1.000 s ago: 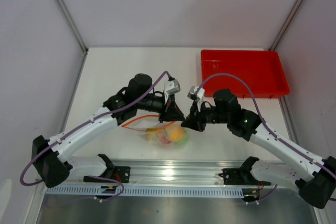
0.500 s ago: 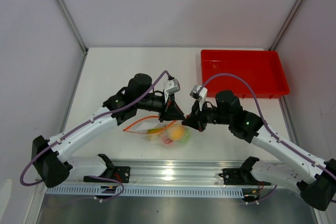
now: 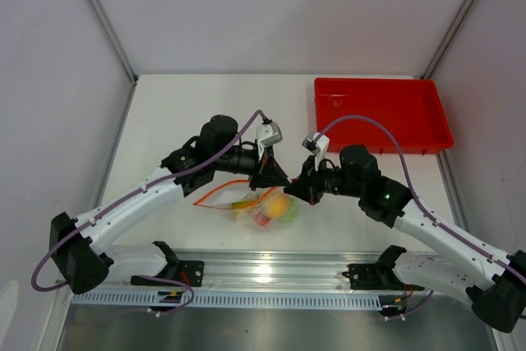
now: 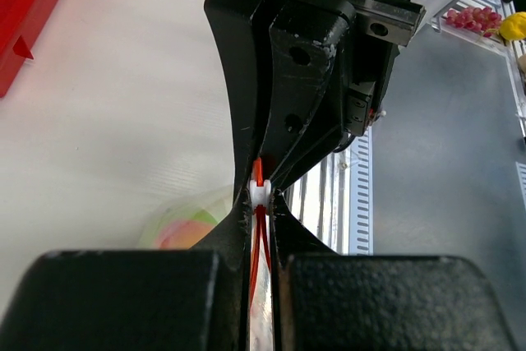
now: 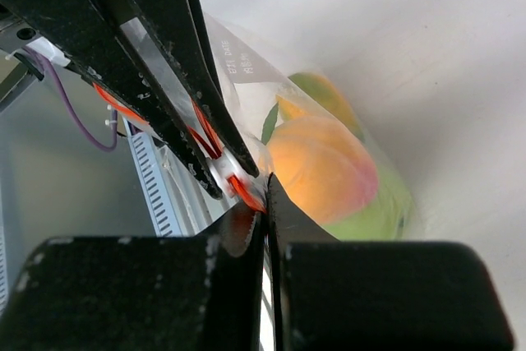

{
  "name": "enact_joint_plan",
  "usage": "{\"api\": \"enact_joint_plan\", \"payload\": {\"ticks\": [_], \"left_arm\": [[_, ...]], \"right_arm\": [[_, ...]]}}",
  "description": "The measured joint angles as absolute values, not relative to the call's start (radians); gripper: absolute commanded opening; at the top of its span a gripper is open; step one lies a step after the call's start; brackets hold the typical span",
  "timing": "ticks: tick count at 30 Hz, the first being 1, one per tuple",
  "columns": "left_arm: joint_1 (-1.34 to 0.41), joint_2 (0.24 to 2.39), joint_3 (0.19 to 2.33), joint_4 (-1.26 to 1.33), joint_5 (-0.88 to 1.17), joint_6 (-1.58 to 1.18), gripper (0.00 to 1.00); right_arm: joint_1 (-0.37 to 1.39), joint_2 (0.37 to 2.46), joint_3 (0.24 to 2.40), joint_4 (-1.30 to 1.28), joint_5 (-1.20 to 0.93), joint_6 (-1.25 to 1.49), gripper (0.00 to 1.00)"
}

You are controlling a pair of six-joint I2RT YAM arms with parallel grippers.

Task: Place the food in the zip-top bag and seal the zipper
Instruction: Zip the zipper food storage bag at the center of the board.

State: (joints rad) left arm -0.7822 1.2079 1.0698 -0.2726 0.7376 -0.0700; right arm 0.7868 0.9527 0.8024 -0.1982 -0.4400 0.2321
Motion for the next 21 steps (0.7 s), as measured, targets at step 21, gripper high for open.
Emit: {"api": "enact_joint_plan", "payload": {"ticks": [21], "left_arm": [[-0.782,1.166,1.023,-0.278,0.707,-0.070,0.01]], "right_arm": [[0.741,0.908,0.733,-0.091,-0.430,0.399,0.00]]}}
